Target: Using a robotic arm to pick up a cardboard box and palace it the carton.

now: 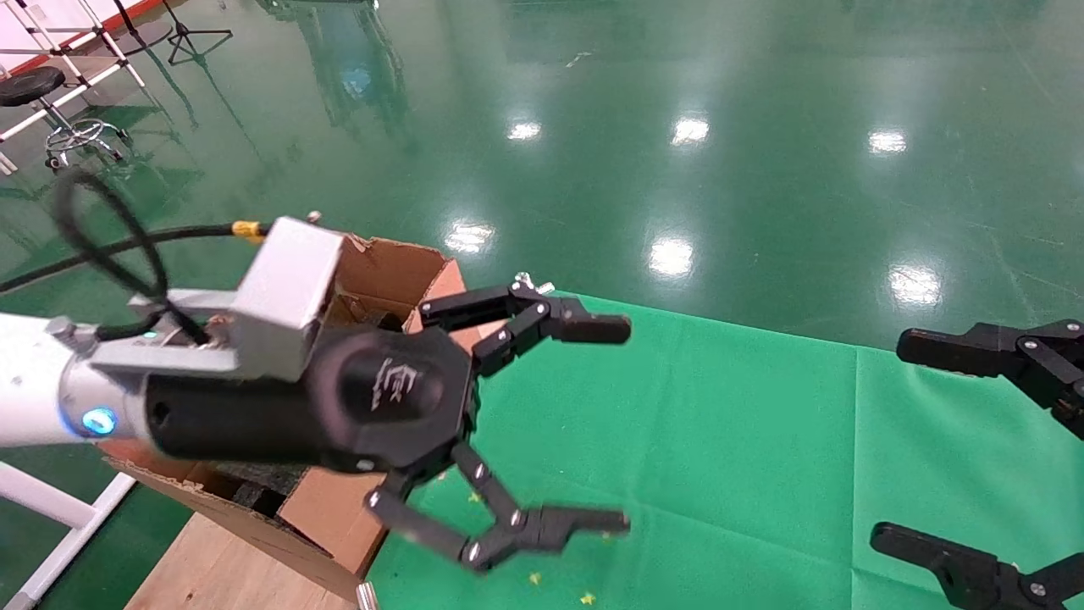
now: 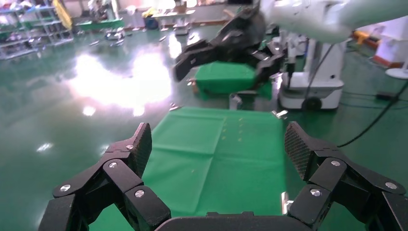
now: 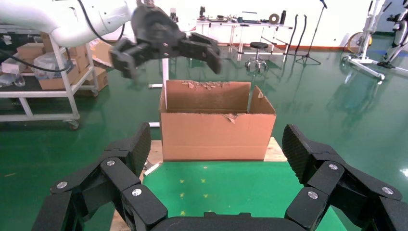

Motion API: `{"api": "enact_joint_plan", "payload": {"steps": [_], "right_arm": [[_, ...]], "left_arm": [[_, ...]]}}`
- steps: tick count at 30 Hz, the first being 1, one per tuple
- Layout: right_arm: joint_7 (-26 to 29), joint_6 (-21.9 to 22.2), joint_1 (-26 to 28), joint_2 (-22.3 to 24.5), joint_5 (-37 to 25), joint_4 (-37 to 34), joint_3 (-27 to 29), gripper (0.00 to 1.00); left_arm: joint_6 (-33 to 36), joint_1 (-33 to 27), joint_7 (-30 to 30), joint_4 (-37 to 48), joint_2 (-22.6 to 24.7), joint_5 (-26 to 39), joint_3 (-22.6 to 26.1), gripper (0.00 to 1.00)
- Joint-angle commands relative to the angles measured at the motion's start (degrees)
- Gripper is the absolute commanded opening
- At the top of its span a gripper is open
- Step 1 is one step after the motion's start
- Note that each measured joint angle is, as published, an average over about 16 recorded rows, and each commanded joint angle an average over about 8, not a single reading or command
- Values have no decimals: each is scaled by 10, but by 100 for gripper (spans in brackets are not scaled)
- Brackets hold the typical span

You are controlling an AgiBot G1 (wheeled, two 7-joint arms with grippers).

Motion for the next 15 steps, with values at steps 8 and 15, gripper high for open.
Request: {"api": "enact_joint_plan", "payload": {"steps": [8,15], "right_arm": [[0,0,0,0,0,0,0,100],[0,0,0,0,0,0,0,100]], "left_arm": [[3,10,3,-12,-1,-9,-10,100],[2,6,2,-6,-1,-5,-5,100]]}}
